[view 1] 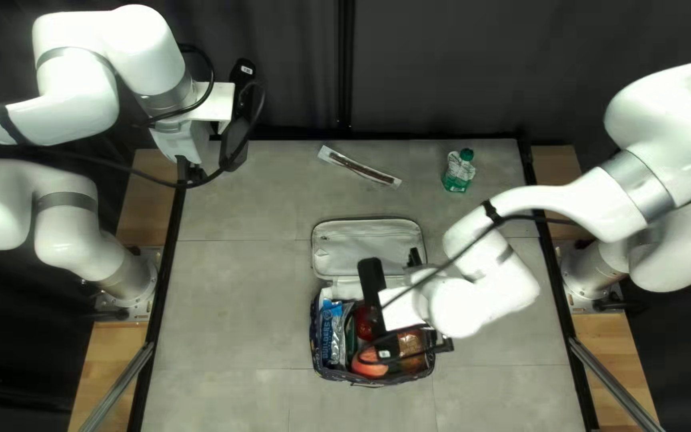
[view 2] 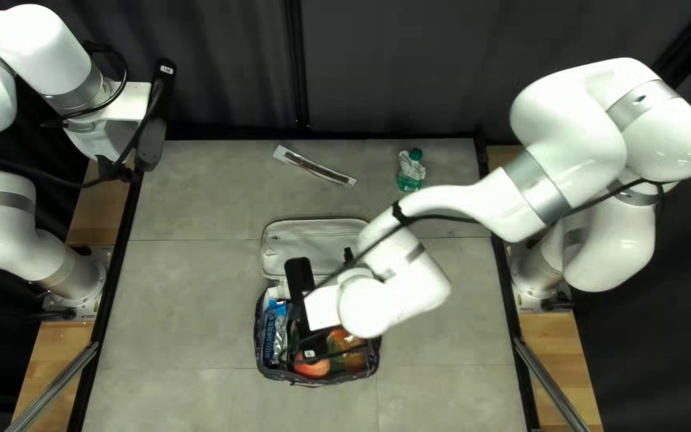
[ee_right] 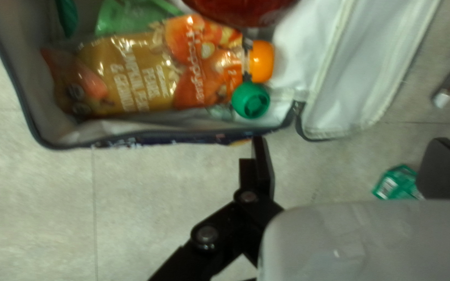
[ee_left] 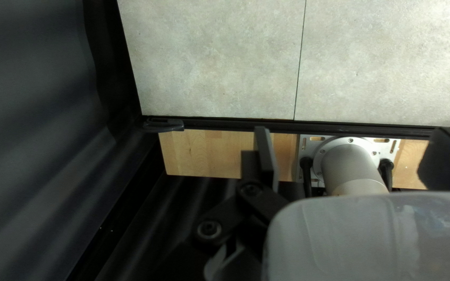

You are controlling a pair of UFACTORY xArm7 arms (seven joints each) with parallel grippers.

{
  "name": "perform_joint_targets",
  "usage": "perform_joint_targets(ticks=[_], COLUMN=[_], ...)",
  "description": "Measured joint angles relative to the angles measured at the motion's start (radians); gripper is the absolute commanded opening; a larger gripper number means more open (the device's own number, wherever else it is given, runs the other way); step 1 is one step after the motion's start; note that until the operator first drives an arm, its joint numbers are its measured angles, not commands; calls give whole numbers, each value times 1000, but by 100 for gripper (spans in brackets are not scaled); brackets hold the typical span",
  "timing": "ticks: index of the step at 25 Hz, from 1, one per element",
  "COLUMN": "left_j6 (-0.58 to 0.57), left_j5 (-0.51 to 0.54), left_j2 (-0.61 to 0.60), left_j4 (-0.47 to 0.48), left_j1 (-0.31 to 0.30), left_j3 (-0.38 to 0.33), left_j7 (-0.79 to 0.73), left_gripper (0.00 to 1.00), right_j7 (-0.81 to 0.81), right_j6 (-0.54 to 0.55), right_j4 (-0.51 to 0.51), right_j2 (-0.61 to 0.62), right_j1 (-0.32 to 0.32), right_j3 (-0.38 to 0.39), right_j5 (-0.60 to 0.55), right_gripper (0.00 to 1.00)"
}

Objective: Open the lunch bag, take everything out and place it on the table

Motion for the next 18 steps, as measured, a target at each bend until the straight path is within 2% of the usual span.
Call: perform_joint_targets(ticks=[6, 18], left_j6=[0, 0], left_j5=[0, 0], left_j2=[0, 0], left_j4=[0, 0], left_j1=[0, 0], left_j3=[0, 0], left_j7=[0, 0], left_gripper=[100, 100], right_j7=[-3, -12], right_j6=[-68, -244], right_j4=[-13, -59], right_j2=[73, 130], right_j1=[-1, -52], right_j3=[-11, -25], right_j5=[-41, 11], right_gripper=[100, 100])
